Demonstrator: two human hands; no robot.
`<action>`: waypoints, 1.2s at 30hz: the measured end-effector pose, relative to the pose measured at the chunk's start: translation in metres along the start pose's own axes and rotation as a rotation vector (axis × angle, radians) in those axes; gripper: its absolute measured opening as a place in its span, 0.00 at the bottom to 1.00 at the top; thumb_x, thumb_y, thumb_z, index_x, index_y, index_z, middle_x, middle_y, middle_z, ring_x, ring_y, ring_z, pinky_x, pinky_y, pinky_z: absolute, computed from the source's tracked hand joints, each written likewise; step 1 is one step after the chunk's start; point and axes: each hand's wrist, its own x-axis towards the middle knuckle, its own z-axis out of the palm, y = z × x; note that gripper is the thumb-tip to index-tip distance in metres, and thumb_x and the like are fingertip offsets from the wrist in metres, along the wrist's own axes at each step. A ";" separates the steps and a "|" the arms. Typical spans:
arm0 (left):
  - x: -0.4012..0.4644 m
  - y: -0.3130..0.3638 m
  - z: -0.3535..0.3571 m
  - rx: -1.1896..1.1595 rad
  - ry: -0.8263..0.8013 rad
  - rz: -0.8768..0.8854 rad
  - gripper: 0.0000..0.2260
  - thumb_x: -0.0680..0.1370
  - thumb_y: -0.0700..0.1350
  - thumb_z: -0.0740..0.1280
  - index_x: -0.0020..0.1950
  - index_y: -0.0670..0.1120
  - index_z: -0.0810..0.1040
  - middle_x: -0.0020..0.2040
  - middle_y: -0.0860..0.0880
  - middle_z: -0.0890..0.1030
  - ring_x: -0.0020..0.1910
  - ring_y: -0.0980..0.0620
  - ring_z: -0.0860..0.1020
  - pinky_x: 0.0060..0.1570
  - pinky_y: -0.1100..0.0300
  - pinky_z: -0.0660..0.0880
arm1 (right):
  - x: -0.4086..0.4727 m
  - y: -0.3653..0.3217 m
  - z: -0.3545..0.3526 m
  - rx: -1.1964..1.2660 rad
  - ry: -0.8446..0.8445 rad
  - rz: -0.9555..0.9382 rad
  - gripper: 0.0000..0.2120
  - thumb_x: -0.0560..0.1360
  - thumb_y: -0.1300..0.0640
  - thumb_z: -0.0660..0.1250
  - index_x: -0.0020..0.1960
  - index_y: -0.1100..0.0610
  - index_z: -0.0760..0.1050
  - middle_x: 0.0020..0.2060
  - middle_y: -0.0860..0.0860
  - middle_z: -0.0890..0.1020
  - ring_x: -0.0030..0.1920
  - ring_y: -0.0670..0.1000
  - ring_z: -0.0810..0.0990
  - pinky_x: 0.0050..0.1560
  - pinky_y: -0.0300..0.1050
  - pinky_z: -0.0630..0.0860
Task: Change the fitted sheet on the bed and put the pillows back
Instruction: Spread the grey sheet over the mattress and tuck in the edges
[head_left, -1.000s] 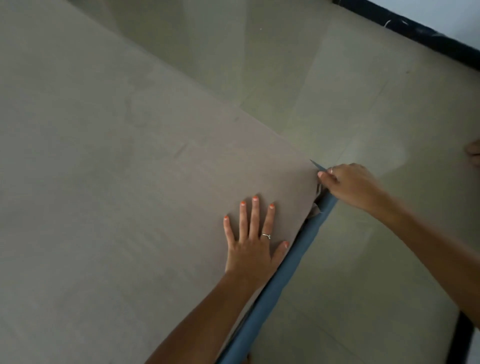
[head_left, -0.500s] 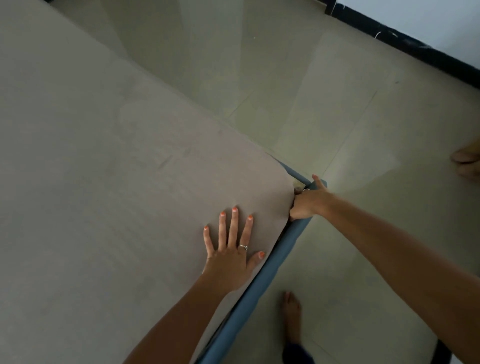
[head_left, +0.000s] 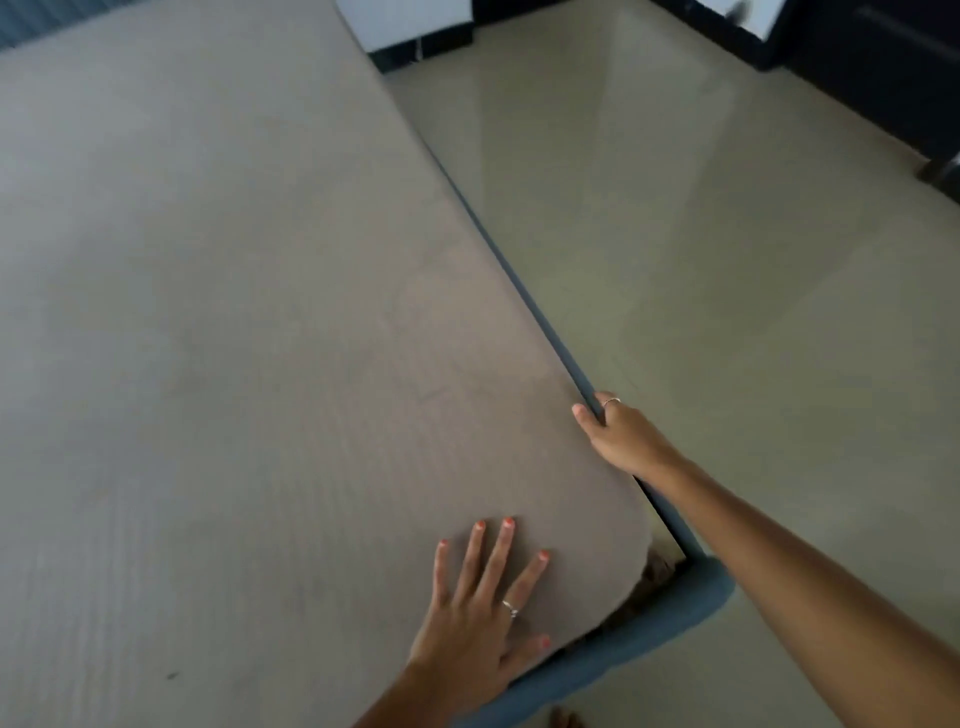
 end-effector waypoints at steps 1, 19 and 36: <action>0.009 0.009 -0.003 -0.020 0.000 -0.068 0.35 0.74 0.70 0.55 0.77 0.54 0.58 0.77 0.43 0.59 0.74 0.39 0.61 0.65 0.36 0.56 | 0.006 -0.013 0.008 0.043 0.007 -0.024 0.30 0.80 0.42 0.55 0.76 0.59 0.58 0.70 0.59 0.69 0.69 0.60 0.69 0.68 0.53 0.66; 0.006 -0.013 -0.008 -0.182 0.184 -0.257 0.24 0.81 0.59 0.49 0.77 0.58 0.58 0.77 0.54 0.61 0.72 0.51 0.65 0.67 0.44 0.65 | -0.013 -0.021 0.060 -0.434 0.461 -0.331 0.27 0.79 0.45 0.56 0.71 0.61 0.66 0.65 0.67 0.72 0.62 0.68 0.74 0.59 0.68 0.68; -0.262 -0.079 0.019 -0.261 0.038 -0.624 0.30 0.73 0.62 0.57 0.74 0.56 0.63 0.78 0.51 0.57 0.78 0.50 0.49 0.60 0.51 0.66 | -0.186 -0.090 0.190 -0.890 -0.307 -0.910 0.28 0.80 0.37 0.39 0.71 0.47 0.66 0.78 0.44 0.47 0.74 0.43 0.58 0.71 0.44 0.52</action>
